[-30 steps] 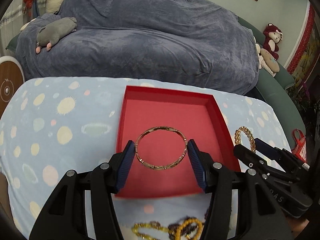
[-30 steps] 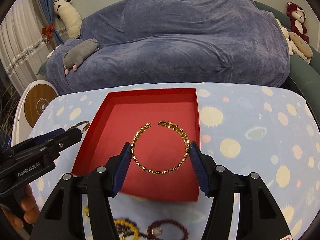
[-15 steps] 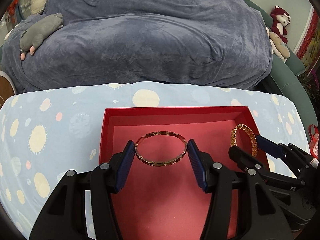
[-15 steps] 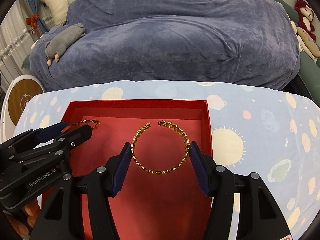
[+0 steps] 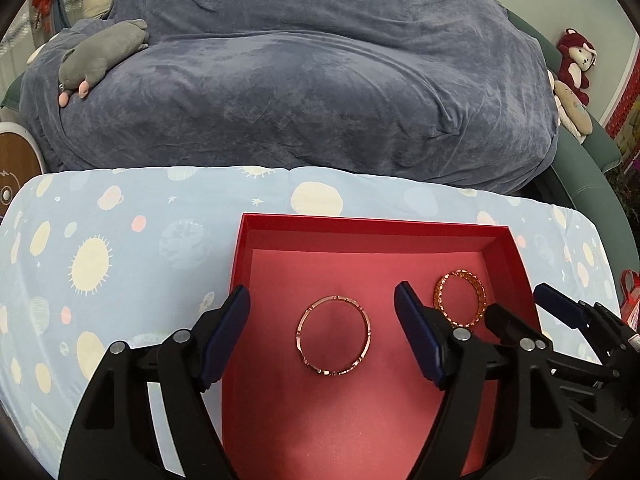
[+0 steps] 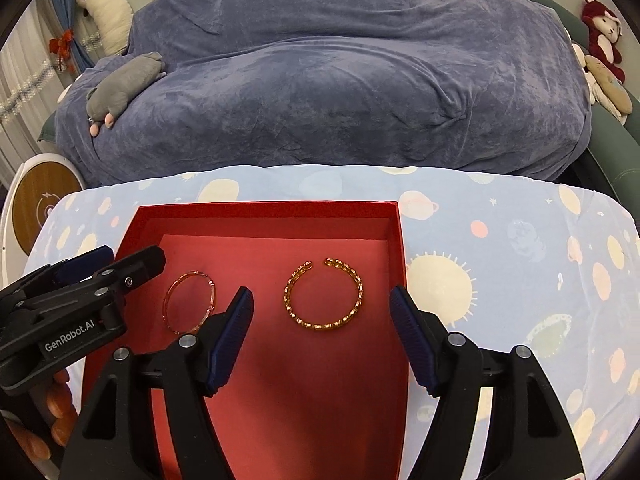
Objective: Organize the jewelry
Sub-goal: 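Carry both bangles into the red box and open both tools, then grasp the orange bead bracelet with the left tool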
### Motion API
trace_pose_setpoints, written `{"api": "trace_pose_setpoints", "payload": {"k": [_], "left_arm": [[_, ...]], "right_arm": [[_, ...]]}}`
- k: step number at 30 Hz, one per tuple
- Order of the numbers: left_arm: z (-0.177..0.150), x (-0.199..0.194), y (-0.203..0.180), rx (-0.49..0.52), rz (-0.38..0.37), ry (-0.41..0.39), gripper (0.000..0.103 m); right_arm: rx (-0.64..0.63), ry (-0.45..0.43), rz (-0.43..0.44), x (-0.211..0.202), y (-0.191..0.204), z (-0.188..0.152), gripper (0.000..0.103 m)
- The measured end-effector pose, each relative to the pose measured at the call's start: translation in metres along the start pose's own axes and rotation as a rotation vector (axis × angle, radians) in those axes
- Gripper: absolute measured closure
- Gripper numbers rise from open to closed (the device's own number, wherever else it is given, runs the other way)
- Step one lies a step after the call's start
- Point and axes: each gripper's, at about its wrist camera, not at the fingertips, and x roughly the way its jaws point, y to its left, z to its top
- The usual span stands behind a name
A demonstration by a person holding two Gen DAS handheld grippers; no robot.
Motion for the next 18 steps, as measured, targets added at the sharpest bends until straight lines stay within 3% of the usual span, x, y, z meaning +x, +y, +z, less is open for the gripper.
{"api": "trace_pose_setpoints", "payload": {"k": [3,6,11,18], "left_arm": [[-0.01,-0.023,0.001,-0.005,-0.008,-0.021,0.031],[-0.026,-0.051,0.003,-0.011,-0.006,-0.046,0.026],[-0.064,-0.093,0.01,-0.004,-0.002,-0.065,0.025],[-0.14,-0.129,0.02,-0.006,0.011,-0.013,0.025]], "right_arm": [[0.006,-0.02,0.024,-0.026,-0.001,-0.012,0.035],[-0.022,-0.05,0.012,-0.056,0.002,-0.03,0.034],[-0.054,-0.084,-0.018,-0.102,0.003,-0.073,0.031],[-0.045,-0.056,-0.027,-0.143,0.001,-0.142,0.031]]}}
